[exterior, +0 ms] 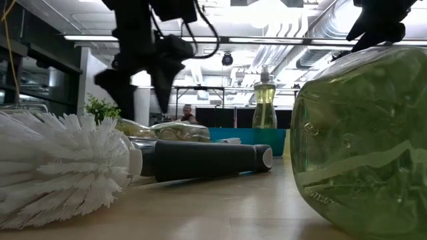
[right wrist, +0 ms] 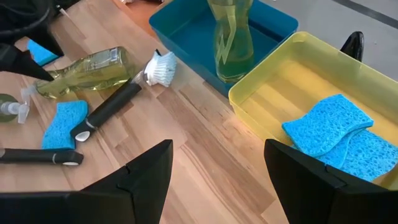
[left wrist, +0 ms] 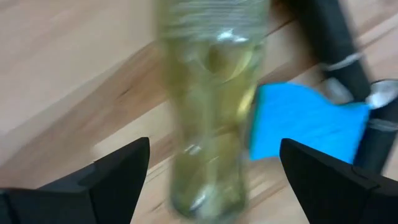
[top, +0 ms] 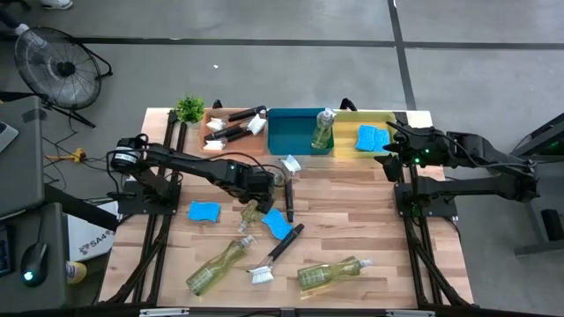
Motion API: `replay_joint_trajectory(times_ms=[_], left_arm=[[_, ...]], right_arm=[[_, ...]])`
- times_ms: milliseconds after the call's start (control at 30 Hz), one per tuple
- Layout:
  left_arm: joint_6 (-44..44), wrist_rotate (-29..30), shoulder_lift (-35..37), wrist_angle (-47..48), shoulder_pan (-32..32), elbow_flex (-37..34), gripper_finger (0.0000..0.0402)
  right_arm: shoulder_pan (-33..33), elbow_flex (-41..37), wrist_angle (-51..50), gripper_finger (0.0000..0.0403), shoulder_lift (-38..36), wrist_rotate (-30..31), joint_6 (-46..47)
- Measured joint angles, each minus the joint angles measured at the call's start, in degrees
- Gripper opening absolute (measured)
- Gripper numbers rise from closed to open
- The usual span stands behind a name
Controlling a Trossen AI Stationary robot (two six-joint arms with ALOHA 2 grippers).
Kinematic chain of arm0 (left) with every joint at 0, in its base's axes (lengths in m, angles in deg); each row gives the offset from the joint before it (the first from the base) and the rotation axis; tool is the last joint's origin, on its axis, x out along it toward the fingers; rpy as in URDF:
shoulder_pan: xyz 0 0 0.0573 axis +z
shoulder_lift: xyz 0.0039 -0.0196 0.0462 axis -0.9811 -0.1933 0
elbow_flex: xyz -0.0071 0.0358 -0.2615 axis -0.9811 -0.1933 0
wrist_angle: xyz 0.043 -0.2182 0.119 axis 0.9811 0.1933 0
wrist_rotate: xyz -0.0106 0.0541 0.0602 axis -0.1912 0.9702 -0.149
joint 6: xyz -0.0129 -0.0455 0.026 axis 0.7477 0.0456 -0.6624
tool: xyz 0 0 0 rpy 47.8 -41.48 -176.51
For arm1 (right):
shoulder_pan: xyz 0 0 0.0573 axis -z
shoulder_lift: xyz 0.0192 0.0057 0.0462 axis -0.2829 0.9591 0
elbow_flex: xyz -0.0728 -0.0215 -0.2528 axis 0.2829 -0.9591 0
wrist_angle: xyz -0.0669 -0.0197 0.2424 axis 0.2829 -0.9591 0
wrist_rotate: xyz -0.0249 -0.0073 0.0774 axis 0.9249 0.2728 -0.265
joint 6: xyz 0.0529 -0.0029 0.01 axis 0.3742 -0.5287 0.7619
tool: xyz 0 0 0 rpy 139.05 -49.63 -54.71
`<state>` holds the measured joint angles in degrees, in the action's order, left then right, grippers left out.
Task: Pick & Place Kitchen Sink Supplies
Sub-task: Put the green dishwashing liquid bottle into the blue bin
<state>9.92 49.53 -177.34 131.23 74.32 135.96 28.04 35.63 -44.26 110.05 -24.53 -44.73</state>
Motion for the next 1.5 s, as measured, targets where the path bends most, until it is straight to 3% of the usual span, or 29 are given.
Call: replay_joint_trajectory(times_ms=[400,700,833,1067,1300,1500], left_arm=[[0.12,0.59,-6.61,-0.29,-0.39,-0.05,0.0353],[-0.25,-3.22,-11.82,-0.97,-0.39,0.16,0.035],[-0.14,-4.65,-12.56,0.38,-0.37,0.33,0.0316],[-0.37,-6.3,-12.64,2.11,-0.35,0.37,0.0197],[-2.28,-8.52,-12.67,3.05,-0.26,0.51,0.0196],[-7.69,-11.98,-12.46,14.64,-0.42,5.83,0.0196]], right_arm=[[0.0,-0.09,-0.64,0.0248,-0.01,0.0,0.01],[0.01,-0.09,-0.87,0.0248,0.01,-0.34,0.2],[-0.06,-0.09,-1.0,0.0248,-0.09,-0.27,0.63],[-0.06,-0.09,-0.98,0.0248,-0.09,-0.22,0.58],[-0.06,-0.09,-1.0,0.0248,-0.07,-0.2,0.08],[-0.08,-0.09,-0.87,0.0248,-0.07,0.03,-0.33]])
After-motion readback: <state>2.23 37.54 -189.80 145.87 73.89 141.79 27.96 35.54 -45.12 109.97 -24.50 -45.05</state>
